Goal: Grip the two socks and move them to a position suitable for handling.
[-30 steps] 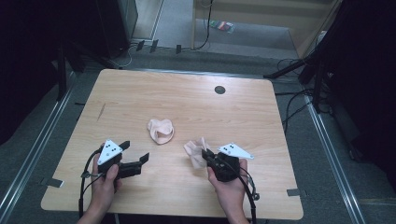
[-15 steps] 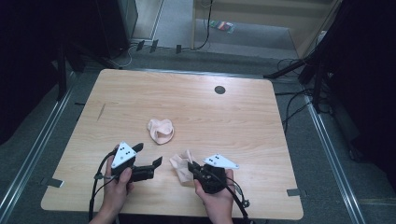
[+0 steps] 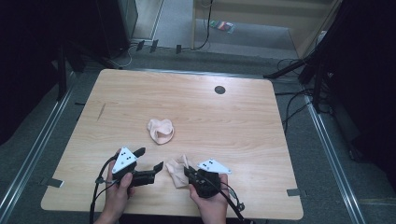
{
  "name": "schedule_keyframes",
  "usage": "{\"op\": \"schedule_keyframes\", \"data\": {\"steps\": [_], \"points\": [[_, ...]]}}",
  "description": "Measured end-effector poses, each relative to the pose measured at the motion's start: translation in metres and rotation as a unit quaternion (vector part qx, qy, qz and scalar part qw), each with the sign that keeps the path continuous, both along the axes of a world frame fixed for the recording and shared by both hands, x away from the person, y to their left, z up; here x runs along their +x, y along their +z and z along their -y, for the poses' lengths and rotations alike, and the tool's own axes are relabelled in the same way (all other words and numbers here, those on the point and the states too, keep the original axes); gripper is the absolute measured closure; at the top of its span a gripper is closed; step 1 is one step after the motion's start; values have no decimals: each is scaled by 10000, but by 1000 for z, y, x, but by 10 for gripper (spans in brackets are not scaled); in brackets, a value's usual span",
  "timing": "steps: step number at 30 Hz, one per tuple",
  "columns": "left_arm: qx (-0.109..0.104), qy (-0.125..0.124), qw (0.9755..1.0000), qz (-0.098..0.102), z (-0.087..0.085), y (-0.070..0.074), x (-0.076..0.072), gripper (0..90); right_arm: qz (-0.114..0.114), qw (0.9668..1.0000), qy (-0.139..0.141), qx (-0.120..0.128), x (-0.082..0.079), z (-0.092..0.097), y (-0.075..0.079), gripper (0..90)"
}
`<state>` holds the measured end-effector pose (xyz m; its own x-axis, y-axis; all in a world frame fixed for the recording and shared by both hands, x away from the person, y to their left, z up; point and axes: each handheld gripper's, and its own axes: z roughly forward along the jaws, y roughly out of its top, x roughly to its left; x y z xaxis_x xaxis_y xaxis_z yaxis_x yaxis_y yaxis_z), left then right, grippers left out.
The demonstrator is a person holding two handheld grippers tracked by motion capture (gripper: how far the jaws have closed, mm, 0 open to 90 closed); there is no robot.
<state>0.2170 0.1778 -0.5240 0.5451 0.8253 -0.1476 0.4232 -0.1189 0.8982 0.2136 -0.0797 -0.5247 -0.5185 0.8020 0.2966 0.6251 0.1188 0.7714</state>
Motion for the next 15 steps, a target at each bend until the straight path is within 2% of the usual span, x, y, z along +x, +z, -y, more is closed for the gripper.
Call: {"op": "schedule_keyframes", "data": {"steps": [5, 9, 11, 13, 15], "points": [[66, 20, 10000, -24, -4, -4, 1, 133, -45, 9999, -84, -41, 1, 3, -5, 831], [87, 42, 9999, -49, -8, -6, 1, 133, 12, 9999, -164, -12, 4, 7, -6, 550], [123, 47, 9999, -28, -8, -7, 1, 133, 109, 9997, -225, 52, 5, 13, -3, 481], [133, 54, 9999, -29, -9, -7, 0, 133, 142, 9994, -286, 152, 6, 20, 2, 484], [127, 46, 9999, -34, -10, -7, 0, 133, 219, 9990, -305, 237, 6, 27, 7, 548]]}}
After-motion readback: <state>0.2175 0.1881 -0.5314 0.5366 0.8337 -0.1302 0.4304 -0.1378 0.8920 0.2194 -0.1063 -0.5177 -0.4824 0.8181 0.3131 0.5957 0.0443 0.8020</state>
